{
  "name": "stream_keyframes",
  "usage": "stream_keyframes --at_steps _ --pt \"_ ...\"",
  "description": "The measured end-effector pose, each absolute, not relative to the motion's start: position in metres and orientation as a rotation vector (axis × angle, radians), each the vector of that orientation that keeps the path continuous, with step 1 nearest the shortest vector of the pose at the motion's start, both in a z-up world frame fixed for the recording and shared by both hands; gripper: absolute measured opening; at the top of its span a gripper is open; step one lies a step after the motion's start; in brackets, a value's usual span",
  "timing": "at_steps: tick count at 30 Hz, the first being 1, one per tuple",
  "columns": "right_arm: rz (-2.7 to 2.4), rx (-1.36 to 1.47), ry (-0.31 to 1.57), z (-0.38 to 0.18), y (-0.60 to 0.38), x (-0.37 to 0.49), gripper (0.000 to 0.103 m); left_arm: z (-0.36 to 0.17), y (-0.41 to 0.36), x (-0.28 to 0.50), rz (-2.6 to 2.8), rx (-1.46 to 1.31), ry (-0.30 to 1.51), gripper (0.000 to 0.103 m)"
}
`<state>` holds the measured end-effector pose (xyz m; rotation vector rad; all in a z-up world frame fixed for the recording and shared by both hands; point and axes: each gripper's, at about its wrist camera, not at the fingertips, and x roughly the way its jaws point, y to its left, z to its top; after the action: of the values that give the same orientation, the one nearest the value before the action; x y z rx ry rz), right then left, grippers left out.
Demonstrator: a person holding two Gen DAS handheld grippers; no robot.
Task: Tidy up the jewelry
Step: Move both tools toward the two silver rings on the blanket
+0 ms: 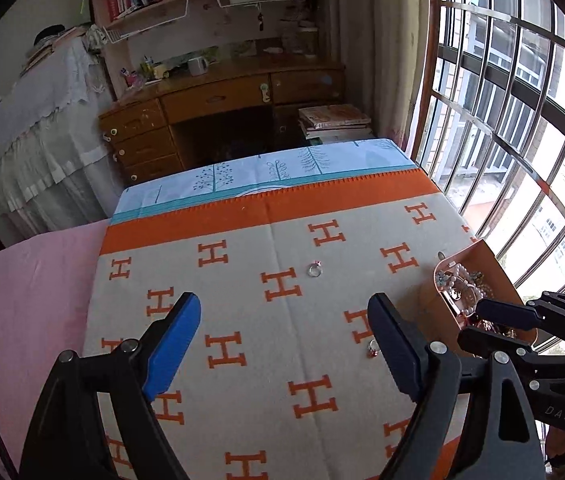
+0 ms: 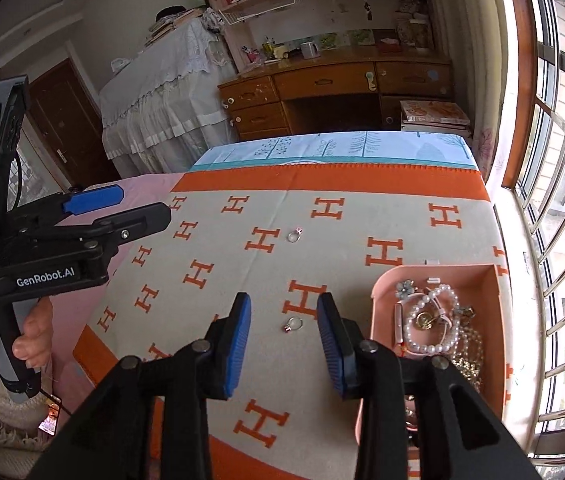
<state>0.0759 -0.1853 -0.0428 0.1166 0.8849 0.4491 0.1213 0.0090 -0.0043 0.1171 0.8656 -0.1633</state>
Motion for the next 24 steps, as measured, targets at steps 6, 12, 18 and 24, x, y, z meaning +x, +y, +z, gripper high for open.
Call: stream_keyframes --at_steps 6,12,18,24 --pt "0.410 0.094 0.972 -0.085 -0.158 0.081 0.036 -0.049 0.040 0.121 -0.155 0.045 0.924 0.097" --pt "0.355 0.102 1.074 -0.135 -0.141 0.088 0.036 -0.096 0.063 0.119 -0.144 -0.024 1.007 0.097" --pt "0.294 0.076 1.084 -0.153 -0.127 0.097 0.036 -0.122 0.079 0.122 -0.147 -0.054 1.043 0.097" --pt "0.222 -0.015 1.007 -0.155 -0.112 0.102 0.036 -0.130 0.091 0.125 -0.155 -0.094 1.049 0.097"
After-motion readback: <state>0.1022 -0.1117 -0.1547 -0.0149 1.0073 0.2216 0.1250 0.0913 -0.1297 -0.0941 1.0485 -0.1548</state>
